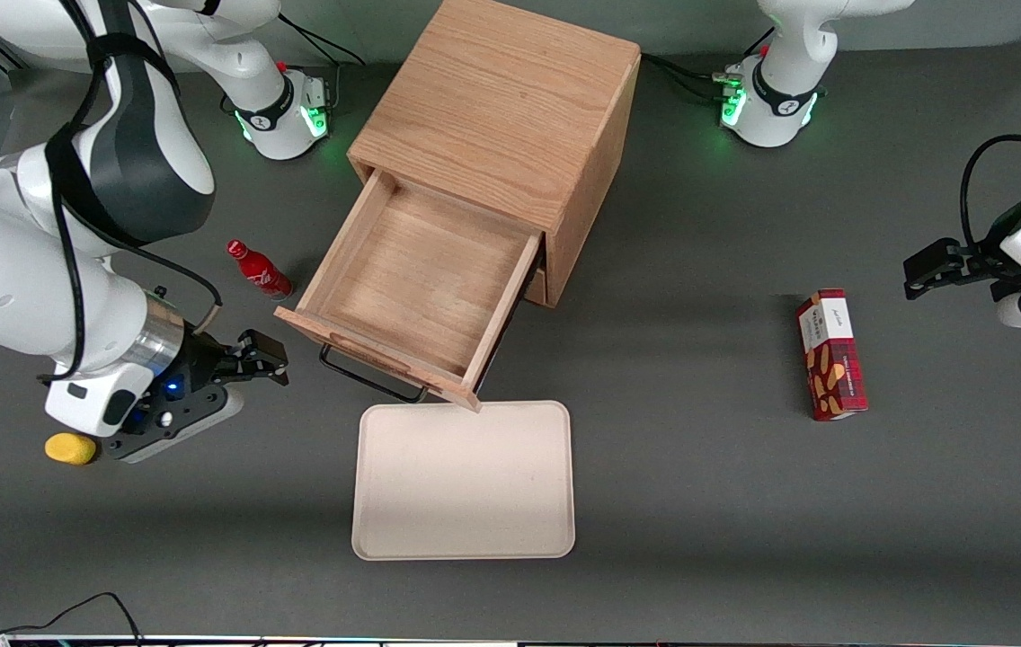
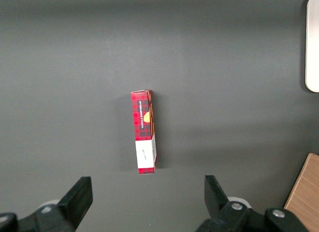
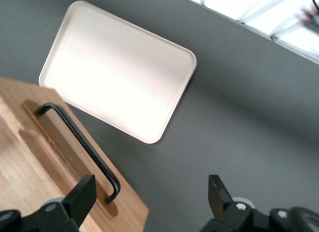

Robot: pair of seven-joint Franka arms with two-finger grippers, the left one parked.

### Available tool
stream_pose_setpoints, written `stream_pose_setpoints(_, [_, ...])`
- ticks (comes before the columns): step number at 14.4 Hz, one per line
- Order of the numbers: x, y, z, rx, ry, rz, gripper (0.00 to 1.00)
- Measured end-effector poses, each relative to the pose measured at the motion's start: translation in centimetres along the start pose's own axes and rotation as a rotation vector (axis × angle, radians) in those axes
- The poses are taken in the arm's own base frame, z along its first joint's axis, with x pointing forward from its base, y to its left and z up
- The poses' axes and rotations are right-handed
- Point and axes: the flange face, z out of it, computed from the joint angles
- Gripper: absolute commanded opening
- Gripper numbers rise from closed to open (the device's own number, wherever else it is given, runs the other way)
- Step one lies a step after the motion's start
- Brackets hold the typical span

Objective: Close top drawer
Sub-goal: 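Lower the right gripper beside the drawer front near the black handle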

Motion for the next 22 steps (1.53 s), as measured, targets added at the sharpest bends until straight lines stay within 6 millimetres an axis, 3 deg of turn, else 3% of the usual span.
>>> stream_pose_setpoints(5, [1.0, -0.7, 3.6, 0.149, 0.031, -0.298, 1.0])
stream_pose_setpoints(9, [1.0, -0.5, 4.7, 0.184, 0.026, -0.333, 1.0])
stream_pose_setpoints(17, [1.3, -0.6, 9.9, 0.283, -0.014, -0.34, 1.0])
stream_pose_setpoints(22, [1.2, -0.7, 10.5, 0.304, -0.025, -0.34, 1.0])
